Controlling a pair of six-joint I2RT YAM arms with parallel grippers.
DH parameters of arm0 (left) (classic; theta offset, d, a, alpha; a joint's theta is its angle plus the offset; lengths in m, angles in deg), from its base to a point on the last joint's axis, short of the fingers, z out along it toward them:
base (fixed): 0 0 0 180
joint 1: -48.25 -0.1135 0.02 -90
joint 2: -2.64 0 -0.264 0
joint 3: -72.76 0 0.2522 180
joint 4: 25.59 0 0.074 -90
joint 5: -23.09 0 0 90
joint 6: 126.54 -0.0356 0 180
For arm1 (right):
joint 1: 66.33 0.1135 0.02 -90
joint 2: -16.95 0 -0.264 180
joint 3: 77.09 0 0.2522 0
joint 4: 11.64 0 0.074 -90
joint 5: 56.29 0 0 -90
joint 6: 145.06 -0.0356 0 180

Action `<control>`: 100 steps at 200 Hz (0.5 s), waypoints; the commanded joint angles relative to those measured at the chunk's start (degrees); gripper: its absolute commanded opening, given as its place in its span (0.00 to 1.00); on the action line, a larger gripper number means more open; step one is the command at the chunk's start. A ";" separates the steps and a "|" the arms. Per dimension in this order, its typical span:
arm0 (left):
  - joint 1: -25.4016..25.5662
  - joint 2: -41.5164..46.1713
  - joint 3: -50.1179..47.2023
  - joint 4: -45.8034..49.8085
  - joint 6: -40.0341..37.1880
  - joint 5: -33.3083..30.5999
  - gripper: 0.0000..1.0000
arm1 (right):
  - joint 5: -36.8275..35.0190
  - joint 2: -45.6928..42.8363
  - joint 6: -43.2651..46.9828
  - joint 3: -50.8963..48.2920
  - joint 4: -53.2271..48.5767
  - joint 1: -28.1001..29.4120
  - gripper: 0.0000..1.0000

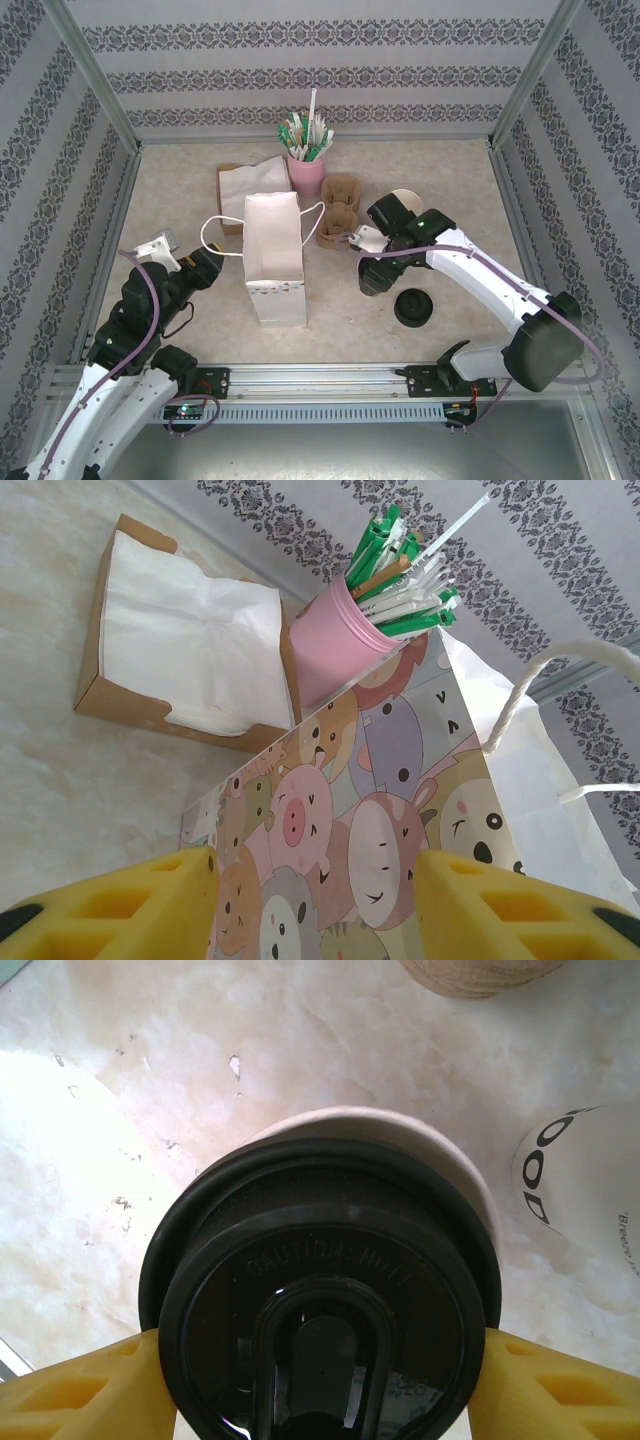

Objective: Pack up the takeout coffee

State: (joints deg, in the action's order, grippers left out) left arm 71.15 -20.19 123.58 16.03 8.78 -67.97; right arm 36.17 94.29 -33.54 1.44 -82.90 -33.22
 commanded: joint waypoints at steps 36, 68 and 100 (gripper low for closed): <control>0.62 0.27 1.89 0.90 -1.23 0.18 0.55 | 0.96 1.23 -0.16 1.86 0.10 -0.96 0.68; 0.57 0.31 1.79 0.94 -1.12 0.19 0.55 | 0.57 1.73 -0.15 1.47 -0.01 -1.04 0.68; 0.60 0.40 1.79 0.89 -1.11 0.33 0.55 | 1.03 2.37 -0.66 0.90 0.06 -0.93 0.67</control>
State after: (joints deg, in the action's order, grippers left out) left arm 71.15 -20.19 123.58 16.05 8.65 -67.97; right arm 36.32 95.73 -33.56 1.79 -82.72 -33.62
